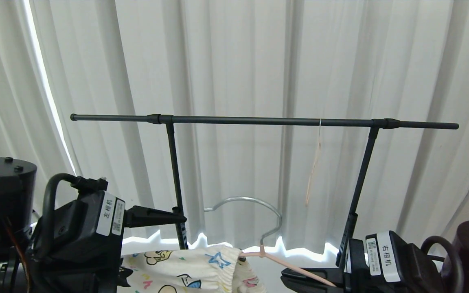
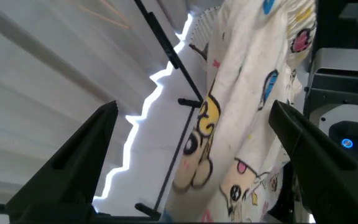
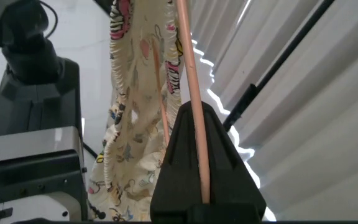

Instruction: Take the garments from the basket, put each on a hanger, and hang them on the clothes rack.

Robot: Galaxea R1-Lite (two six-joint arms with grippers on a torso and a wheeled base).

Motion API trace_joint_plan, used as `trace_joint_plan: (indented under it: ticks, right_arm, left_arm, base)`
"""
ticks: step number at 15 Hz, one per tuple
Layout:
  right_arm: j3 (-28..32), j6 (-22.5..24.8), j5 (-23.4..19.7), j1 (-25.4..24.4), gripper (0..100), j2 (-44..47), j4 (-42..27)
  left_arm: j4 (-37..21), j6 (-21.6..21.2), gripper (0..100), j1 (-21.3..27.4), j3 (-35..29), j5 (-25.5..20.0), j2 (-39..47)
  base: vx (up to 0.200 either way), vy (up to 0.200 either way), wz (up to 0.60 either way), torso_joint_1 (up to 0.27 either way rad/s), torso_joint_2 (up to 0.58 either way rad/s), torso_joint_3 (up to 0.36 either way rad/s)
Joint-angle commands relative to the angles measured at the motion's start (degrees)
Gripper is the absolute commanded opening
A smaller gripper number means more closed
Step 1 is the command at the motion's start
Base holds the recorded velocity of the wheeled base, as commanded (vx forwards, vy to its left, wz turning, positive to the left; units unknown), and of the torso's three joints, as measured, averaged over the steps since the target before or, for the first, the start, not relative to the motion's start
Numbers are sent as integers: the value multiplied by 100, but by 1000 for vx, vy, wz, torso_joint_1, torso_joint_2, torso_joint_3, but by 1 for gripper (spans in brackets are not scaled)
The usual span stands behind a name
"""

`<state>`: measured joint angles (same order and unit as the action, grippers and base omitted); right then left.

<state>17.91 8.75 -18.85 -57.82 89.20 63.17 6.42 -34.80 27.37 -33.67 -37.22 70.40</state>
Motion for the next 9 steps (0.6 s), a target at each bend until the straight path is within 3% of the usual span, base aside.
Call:
trace_joint_plan:
  ticks: [1, 6, 7, 9]
  right_arm:
    - [134, 4, -5, -63, 0, 89, 2]
    - [231, 12, 13, -177, 0, 98, 2]
    - [248, 12, 13, -177, 0, 98, 2]
    - [275, 12, 30, -177, 0, 98, 2]
  left_arm:
    - [-1, -9, 100, 137, -8, 4, 246]
    - [-1, -273, 100, 137, 18, 4, 360]
    - [-1, -281, 0, 137, 27, 4, 360]
    - [-1, -281, 0, 137, 62, 13, 360]
  base:
    - [0, 0, 0, 0, 0, 0]
    - [0, 0, 0, 0, 0, 0]
    - [0, 0, 0, 0, 0, 0]
    - [0, 0, 0, 0, 0, 0]
